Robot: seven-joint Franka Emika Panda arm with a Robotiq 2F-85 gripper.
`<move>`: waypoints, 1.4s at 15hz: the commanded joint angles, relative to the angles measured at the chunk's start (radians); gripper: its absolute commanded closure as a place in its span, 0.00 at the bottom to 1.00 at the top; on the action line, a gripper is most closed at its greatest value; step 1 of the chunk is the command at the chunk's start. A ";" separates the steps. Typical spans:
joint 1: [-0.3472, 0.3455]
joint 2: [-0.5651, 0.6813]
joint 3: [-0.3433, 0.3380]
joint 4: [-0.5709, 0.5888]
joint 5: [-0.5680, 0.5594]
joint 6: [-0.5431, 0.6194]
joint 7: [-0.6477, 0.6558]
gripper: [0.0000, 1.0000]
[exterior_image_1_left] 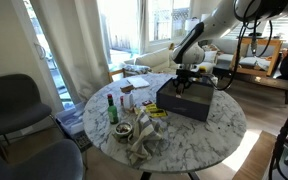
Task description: Put the bottle in the box upright
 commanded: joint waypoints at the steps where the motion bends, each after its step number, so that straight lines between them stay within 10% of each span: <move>1: 0.004 -0.016 0.003 -0.033 -0.007 0.047 0.010 0.85; 21: 0.049 -0.543 -0.005 -0.393 -0.348 -0.131 -0.049 0.92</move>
